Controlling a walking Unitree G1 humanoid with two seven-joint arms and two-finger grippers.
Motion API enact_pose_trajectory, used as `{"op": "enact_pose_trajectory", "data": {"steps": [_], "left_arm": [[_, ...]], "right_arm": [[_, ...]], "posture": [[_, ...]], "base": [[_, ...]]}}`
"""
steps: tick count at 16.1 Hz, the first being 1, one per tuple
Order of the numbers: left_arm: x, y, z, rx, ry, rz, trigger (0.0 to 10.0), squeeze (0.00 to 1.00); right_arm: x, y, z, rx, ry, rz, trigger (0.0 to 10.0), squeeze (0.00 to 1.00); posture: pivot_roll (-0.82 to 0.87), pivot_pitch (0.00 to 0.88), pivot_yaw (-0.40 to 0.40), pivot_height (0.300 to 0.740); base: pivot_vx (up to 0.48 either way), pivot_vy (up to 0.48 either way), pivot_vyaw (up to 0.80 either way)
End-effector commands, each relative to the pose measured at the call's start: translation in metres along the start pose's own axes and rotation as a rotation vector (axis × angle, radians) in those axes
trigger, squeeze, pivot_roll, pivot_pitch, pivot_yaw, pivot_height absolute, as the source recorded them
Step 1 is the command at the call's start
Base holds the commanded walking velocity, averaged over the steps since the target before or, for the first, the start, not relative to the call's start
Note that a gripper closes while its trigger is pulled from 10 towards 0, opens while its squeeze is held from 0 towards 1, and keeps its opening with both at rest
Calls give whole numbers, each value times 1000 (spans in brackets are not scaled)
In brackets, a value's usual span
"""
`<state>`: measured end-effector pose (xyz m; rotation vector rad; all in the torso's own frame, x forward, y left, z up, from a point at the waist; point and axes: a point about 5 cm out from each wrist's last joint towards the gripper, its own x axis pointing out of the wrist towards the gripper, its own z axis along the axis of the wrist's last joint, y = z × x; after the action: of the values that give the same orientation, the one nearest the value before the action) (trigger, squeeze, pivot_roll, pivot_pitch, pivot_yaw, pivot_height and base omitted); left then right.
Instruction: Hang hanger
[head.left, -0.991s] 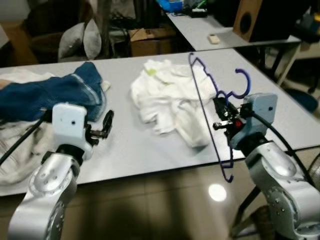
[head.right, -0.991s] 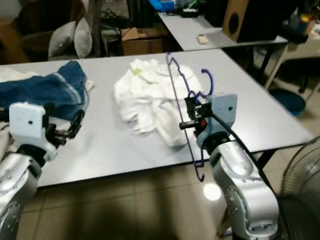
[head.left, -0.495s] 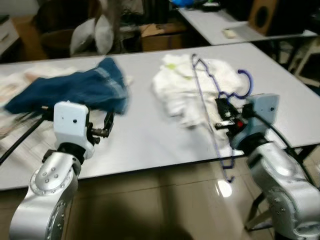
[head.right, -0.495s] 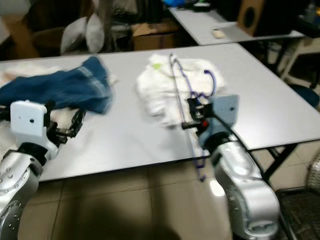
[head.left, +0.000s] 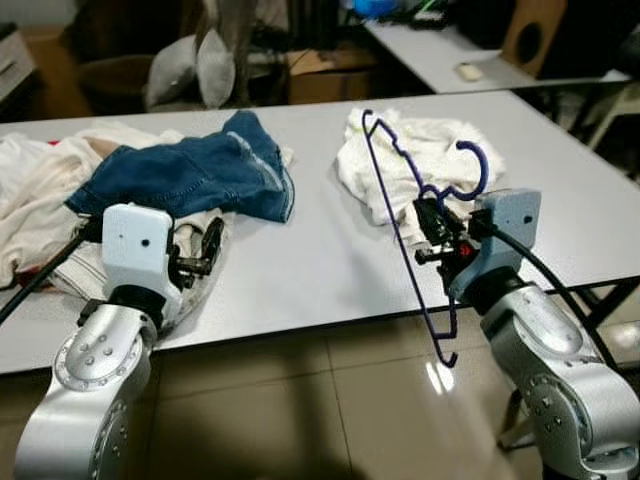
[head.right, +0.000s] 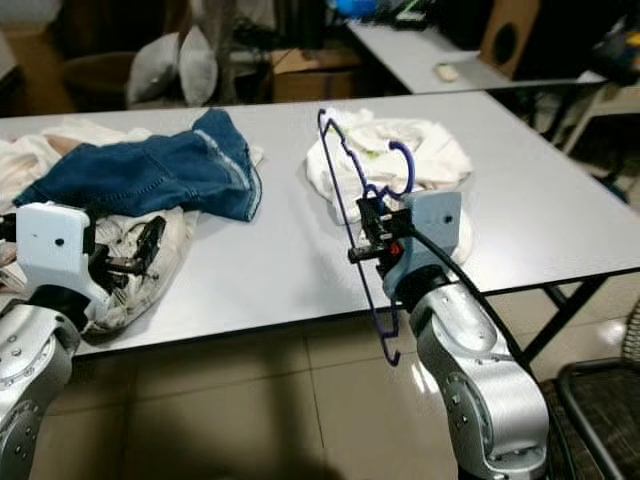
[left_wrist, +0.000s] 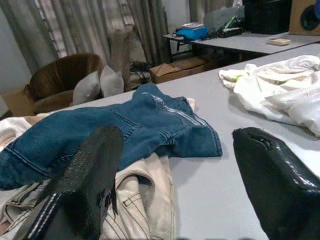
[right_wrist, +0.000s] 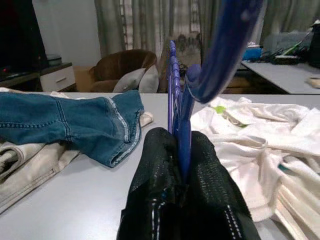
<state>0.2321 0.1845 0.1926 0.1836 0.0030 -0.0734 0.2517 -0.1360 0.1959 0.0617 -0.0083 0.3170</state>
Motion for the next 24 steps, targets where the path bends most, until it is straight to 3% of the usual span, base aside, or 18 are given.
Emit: {"op": "enact_pose_trajectory", "data": {"steps": [1,15,16,17,18,19,24], "left_arm": [[0,-2,1,4,0,-14,10000,0],[-1,-2,0,9,6,-14,10000,0],[-1,-2,0,8,6,-14,10000,0],[-1,-2,0,9,6,-14,10000,0],[-1,-3,1,8,6,-14,10000,0],[0,-3,0,7,6,-13,10000,0],[-2,-7,-2,-7,14,-4,10000,0]], "right_arm": [[0,-2,4,-8,-16,-8,10000,0],[1,0,4,-1,-20,5,10000,0],[0,1,5,10,-28,15,0,0],[0,1,5,11,-31,17,0,0],[0,1,5,6,-28,12,2471,0],[0,0,4,0,-22,6,10000,0],[0,-3,3,-5,-8,2,10000,0]], "posture": [[-35,0,45,740],[-31,0,42,740],[-31,0,42,740],[-32,0,42,740],[-32,0,42,740],[-32,0,42,740],[-40,3,28,740]], "base": [[0,311,0],[0,314,0],[0,315,0],[0,315,0],[0,315,0],[0,319,0],[0,316,0]]}}
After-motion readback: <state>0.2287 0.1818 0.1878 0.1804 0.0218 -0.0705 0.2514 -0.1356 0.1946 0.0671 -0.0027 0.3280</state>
